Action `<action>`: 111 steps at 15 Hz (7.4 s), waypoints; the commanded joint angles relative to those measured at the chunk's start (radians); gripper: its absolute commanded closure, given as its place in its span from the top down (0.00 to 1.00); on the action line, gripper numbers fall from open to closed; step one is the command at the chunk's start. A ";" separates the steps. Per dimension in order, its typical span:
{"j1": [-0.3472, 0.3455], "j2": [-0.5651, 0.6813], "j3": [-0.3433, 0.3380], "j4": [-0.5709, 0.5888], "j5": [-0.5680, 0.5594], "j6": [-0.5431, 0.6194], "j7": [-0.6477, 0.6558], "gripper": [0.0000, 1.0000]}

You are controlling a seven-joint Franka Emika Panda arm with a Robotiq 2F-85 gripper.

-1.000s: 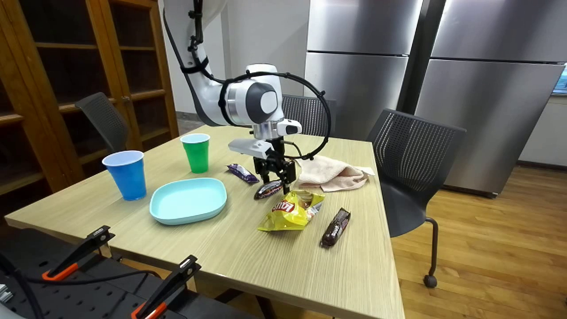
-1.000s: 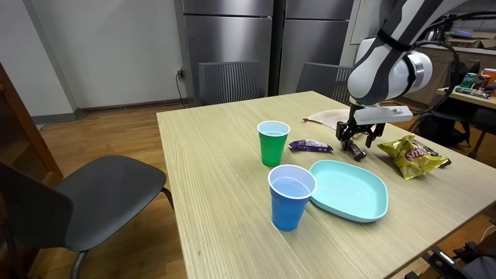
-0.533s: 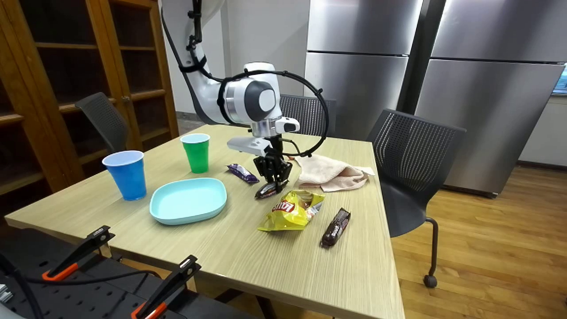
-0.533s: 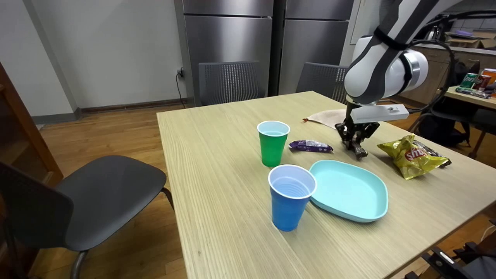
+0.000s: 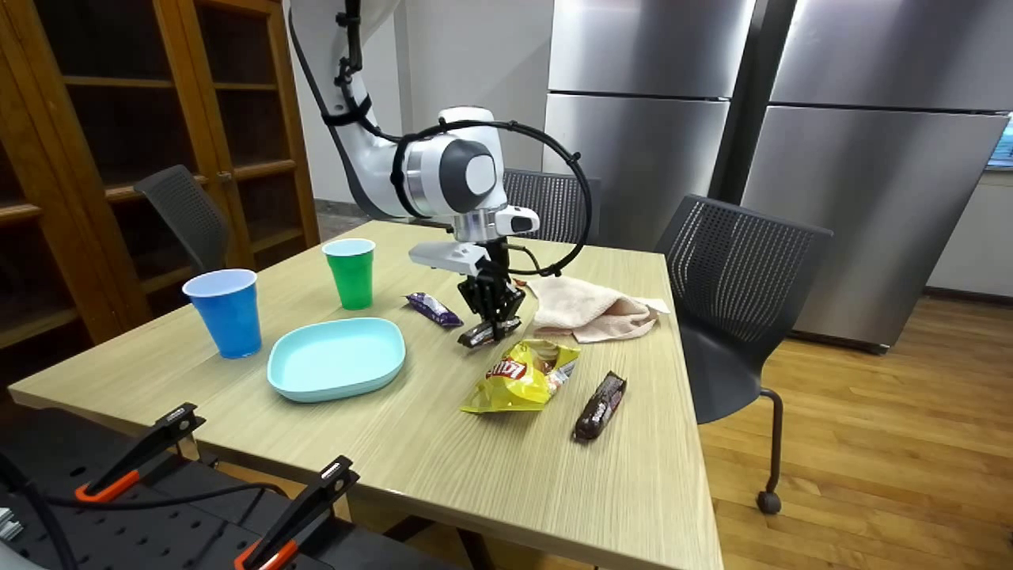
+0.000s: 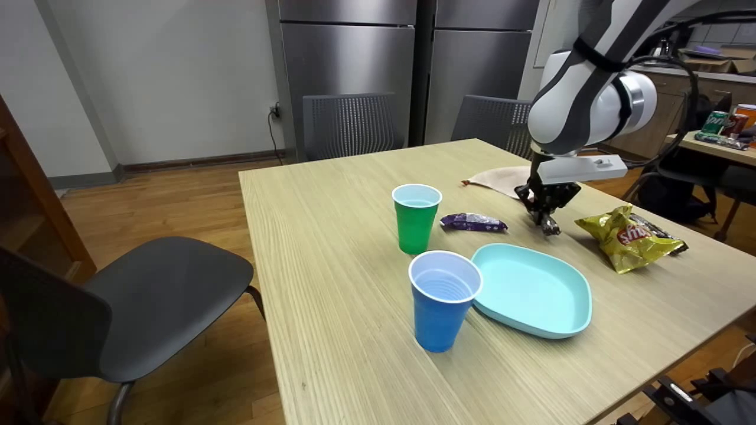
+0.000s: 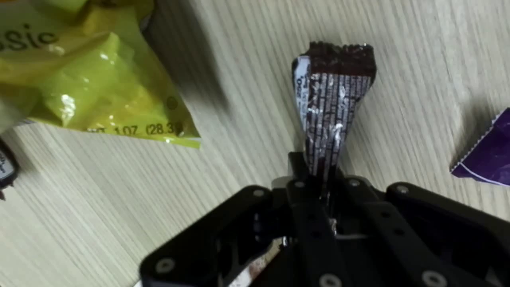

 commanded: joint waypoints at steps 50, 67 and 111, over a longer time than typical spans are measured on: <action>0.293 -0.449 -0.003 -0.688 -0.541 0.362 -0.165 0.03; 0.289 -0.462 -0.096 -0.620 -0.490 0.362 -0.219 1.00; -0.198 -0.023 0.368 -0.002 -0.252 0.071 -0.910 1.00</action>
